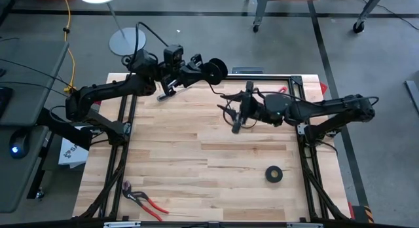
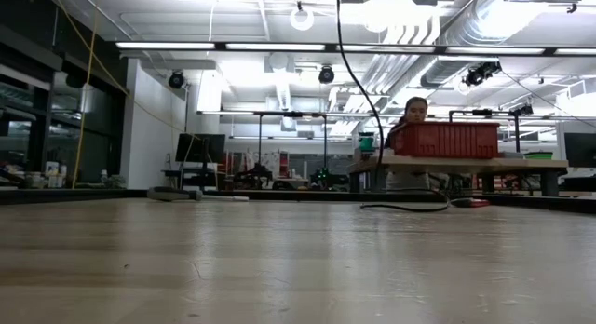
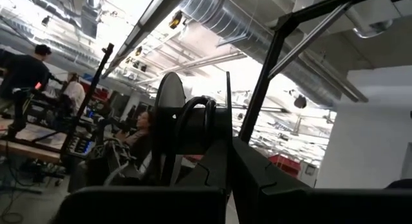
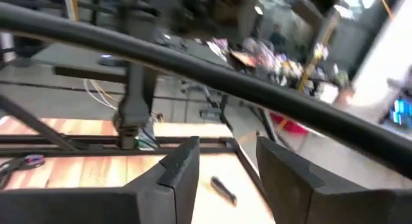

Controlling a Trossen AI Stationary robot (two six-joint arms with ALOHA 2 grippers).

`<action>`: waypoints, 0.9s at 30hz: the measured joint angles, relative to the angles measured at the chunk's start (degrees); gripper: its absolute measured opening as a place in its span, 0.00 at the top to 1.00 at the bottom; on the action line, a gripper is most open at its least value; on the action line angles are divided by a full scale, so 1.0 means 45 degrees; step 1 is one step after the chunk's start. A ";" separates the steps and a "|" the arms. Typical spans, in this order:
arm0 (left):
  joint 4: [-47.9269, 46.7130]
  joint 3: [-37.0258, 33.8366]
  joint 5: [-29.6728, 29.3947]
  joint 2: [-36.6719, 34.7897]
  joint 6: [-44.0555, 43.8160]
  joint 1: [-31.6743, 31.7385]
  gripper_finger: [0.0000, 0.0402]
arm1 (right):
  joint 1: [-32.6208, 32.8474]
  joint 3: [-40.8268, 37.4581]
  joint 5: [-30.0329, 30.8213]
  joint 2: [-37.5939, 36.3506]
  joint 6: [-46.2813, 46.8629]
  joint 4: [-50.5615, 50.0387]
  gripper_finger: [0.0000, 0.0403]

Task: Coil cords
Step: Coil the black wire on the black spool

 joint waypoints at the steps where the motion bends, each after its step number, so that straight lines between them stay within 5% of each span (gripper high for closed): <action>1: 0.0006 0.0000 -0.0046 0.0000 0.0000 0.0022 1.00 | 0.0195 0.0000 0.0020 -0.0090 -0.0403 0.0107 0.64; 9: 0.0003 -0.0005 -0.0504 0.0000 0.0018 0.0029 1.00 | 0.0998 0.0005 0.3296 -0.0608 0.0034 -0.0921 0.64; 14: 0.0002 -0.0010 -0.0645 0.0000 0.0098 0.0018 1.00 | 0.0005 0.0003 0.2294 -0.0206 0.1482 -0.2681 0.64; 27: 0.0003 -0.0010 -0.0768 0.0000 0.0219 0.0016 1.00 | -0.1190 0.0015 0.0919 0.0167 0.1085 -0.2227 0.66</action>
